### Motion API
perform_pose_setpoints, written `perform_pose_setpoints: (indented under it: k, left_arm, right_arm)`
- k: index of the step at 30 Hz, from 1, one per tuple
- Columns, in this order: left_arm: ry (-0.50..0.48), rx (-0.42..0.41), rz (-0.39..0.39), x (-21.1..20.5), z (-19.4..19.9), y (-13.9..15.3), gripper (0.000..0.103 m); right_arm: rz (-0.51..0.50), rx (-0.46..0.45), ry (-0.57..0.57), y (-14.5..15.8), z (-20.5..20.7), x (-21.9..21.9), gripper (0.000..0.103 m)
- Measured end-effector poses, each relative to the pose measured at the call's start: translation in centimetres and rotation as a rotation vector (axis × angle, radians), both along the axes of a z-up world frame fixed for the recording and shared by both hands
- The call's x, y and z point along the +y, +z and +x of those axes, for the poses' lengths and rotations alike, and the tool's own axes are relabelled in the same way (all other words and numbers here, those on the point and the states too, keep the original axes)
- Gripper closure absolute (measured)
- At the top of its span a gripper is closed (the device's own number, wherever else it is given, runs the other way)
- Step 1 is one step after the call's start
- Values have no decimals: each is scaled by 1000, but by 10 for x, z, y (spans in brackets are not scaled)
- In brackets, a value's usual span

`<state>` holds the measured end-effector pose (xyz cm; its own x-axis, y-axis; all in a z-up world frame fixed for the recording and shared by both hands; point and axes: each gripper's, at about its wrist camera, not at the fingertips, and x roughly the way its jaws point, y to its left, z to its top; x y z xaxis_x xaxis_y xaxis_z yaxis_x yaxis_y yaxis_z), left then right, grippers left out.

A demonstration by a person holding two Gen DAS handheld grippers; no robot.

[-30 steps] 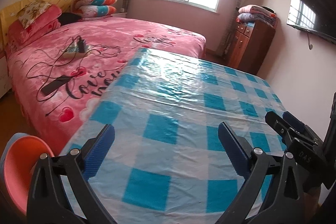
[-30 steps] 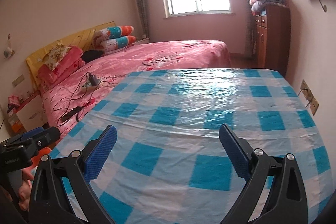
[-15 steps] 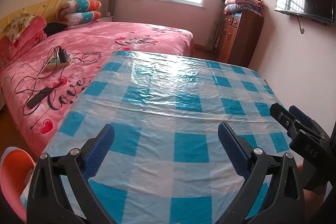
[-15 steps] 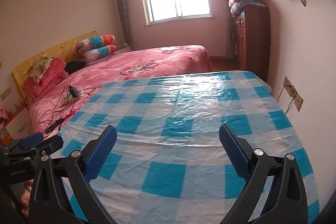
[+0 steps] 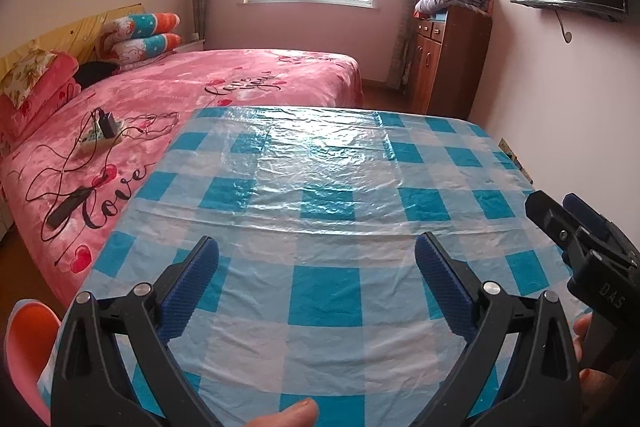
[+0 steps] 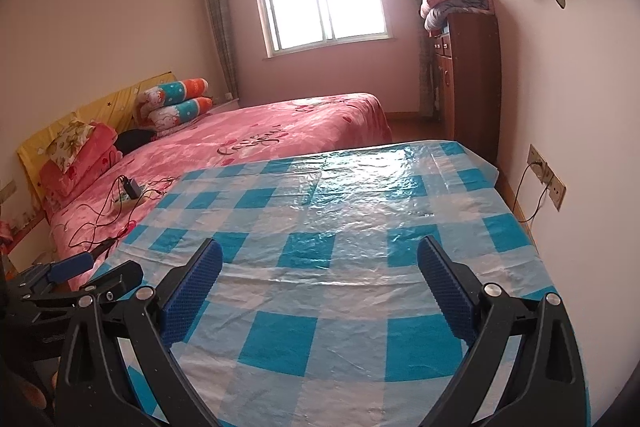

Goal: Collect trash

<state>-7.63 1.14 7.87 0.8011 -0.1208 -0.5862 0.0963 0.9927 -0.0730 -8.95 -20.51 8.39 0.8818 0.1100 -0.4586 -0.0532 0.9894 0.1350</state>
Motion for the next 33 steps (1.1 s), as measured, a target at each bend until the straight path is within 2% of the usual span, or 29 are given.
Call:
perform_pose_setpoints:
  k: [15, 21, 26, 33]
  left_arm:
    - [-6, -2, 31, -18, -1, -2, 4]
    - [4, -3, 17, -21, 5, -8, 4]
    - [4, 90, 12, -22, 24, -29, 4]
    - [-5, 271, 0, -26, 56, -64, 4]
  right_arm:
    - [11, 6, -14, -2, -8, -13, 6]
    - [12, 37, -29, -8, -4, -18, 6]
    - [10, 97, -48, -18, 6, -19, 6]
    - [-14, 253, -83, -41, 30, -20, 6]
